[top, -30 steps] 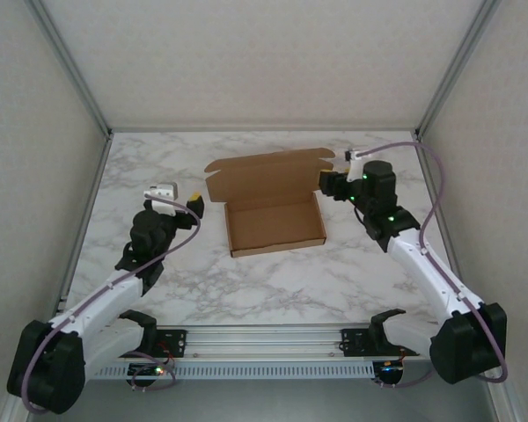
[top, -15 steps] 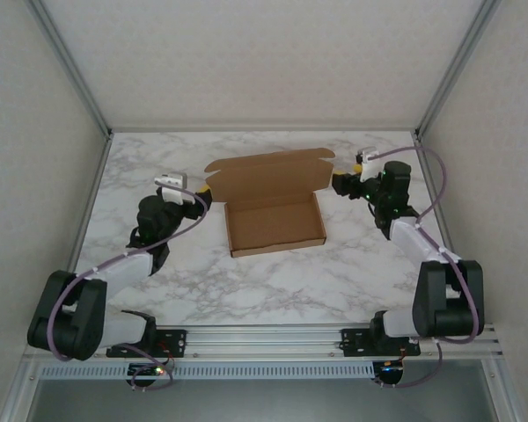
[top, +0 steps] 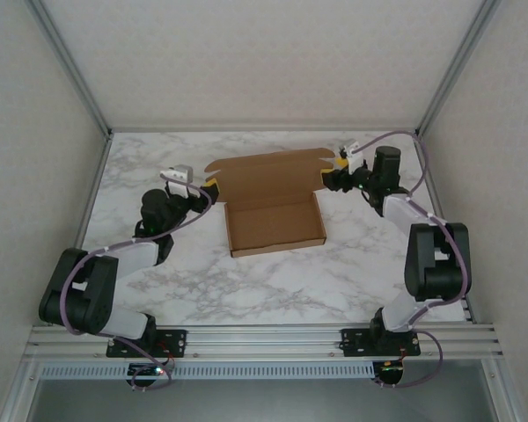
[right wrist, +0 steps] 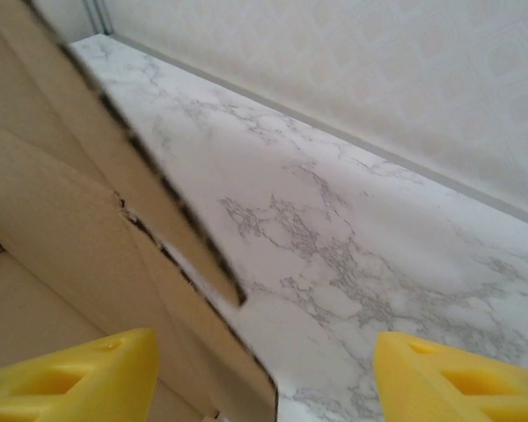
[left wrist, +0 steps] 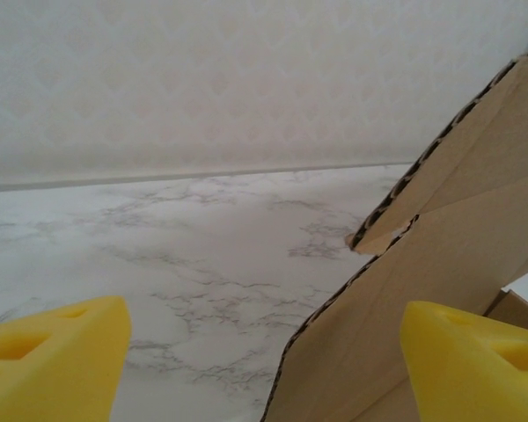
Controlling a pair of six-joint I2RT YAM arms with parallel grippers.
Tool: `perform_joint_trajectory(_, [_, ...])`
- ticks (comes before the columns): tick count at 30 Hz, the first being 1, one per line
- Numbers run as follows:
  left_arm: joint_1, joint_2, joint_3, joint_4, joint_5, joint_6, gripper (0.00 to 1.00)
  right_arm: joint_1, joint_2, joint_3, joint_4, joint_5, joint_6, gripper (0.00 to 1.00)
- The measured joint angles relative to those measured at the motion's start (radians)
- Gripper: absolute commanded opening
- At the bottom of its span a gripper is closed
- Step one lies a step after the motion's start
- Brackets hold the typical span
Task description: Fold the paper box
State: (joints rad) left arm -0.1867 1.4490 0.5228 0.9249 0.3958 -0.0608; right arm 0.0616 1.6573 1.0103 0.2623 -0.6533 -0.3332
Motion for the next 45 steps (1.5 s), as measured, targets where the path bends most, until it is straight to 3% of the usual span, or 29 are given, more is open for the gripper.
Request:
perform_joint_trajectory(15, [0.001,0.066,0.006,0.093,0.08,-0.064,0.78,0.037,0.056,0.054,-0.047,-0.045,-0.068,0.38])
perform_joint_trajectory(21, [0.0,0.067,0.006,0.11,0.084,-0.084,0.78,0.085,0.049,0.051,-0.051,0.022,-0.08,0.14])
perform_joint_trajectory(25, [-0.002,0.067,0.006,0.114,0.084,-0.09,0.78,0.149,0.034,0.047,-0.049,0.149,-0.056,0.0])
perform_joint_trajectory(32, [-0.004,0.066,0.006,0.118,0.079,-0.093,0.78,0.275,0.018,0.047,-0.034,0.462,0.093,0.0])
perform_joint_trajectory(40, [-0.022,0.066,0.006,0.125,0.076,-0.093,0.79,0.499,0.1,0.196,-0.149,1.004,0.407,0.0])
perform_joint_trajectory(45, [-0.026,0.063,0.006,0.127,0.064,-0.093,0.79,0.553,0.14,0.262,-0.24,1.152,0.588,0.0])
